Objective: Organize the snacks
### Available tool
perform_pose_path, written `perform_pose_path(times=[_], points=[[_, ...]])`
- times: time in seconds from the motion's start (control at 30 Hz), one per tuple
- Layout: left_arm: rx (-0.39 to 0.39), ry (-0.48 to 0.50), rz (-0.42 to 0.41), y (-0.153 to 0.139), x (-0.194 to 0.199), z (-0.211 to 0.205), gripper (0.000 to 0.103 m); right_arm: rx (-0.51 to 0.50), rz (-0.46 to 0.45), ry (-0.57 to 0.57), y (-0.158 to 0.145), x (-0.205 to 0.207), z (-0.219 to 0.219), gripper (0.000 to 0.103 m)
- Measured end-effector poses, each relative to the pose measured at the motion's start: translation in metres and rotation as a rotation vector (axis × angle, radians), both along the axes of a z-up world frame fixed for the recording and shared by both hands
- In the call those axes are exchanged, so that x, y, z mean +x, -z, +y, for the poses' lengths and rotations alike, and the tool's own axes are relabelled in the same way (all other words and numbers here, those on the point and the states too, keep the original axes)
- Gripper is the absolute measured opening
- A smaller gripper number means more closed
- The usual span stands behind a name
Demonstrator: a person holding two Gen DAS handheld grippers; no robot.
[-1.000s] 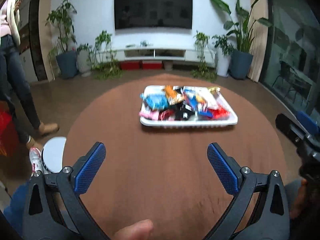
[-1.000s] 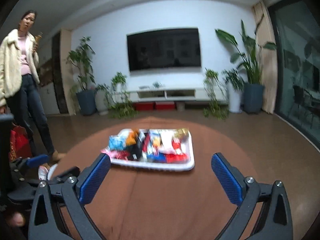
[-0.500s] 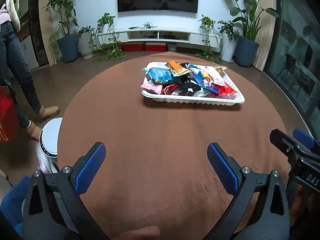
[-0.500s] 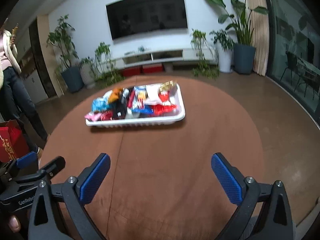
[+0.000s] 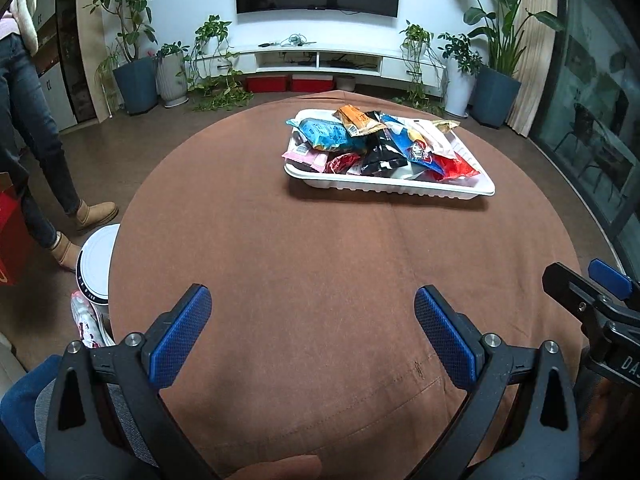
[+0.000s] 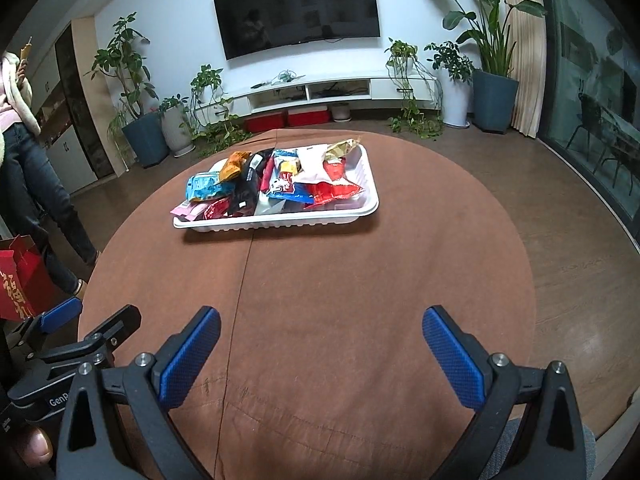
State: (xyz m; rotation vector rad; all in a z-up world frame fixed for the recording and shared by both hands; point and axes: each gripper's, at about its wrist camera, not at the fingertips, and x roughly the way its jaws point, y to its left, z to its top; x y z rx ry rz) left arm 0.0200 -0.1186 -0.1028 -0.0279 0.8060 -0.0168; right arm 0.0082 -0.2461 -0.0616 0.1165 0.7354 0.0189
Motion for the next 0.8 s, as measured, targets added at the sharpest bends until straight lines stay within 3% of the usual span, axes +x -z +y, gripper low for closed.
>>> perform_pose_path(times=[0.8], points=[[0.002,0.001,0.019,0.008,0.0027,0.0009,0.103,0.01,0.061,-0.017,0.0055,0.0041,0.0039,0.103]])
